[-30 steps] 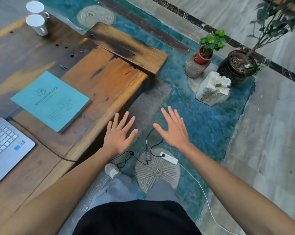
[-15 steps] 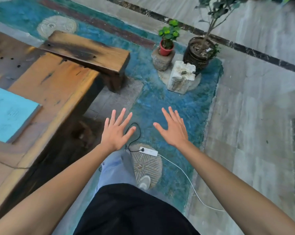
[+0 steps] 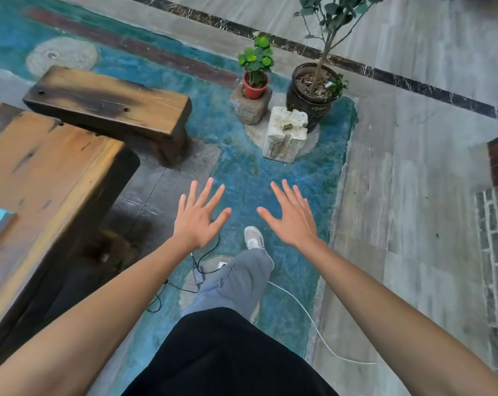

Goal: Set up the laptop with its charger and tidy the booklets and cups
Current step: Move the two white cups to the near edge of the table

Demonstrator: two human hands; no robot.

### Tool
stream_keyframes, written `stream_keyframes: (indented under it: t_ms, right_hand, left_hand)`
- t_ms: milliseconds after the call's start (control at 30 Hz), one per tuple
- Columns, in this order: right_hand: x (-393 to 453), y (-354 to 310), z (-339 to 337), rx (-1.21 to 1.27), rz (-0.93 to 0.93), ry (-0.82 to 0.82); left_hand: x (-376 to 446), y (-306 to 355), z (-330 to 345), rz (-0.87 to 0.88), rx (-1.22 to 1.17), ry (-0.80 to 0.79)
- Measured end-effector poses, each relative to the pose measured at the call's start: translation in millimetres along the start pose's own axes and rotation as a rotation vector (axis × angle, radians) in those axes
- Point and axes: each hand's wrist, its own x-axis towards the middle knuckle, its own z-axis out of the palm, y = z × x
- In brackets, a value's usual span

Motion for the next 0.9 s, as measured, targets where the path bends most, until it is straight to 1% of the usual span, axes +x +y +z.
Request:
stream_keyframes:
  t_ms: [167,267,367,433,633,767,900]
  right_hand:
    - [78.2,11.4,-11.2,-0.043,-0.071,-0.074]
    - [132.7,10.7,-19.5,-0.089,-0.166,-0.133]
    - [183.2,1.7,-29.3,-0.130,-0.214,-0.220]
    - [212.3,-8.2,-34.6,-0.134,-0.265,-0.243]
    - [289.8,-62.4,-47.2,-0.103,-0.430,-0.274]
    - [330.7,-108.3,-48.7,-0.102,-0.573,-0.295]
    - [366.6,-154.0,-41.5,-0.114,-0.699,-0.358]
  left_hand:
    - [62.8,1.7,4.2,-0.082,0.003,0.038]
    - [100.1,-2.1,8.9,-0.195,-0.025,0.061]
    - [128.7,-6.0,8.1,-0.310,-0.050,0.057]
    - [144.2,-7.8,4.1,-0.379,-0.079,0.076]
    - [167.5,-18.1,-36.3,-0.558,-0.125,0.196]
    - [164.8,-38.0,-64.6,-0.700,-0.153,0.284]
    - [156.8,-59.9,-80.9,-0.839,-0.162,0.346]
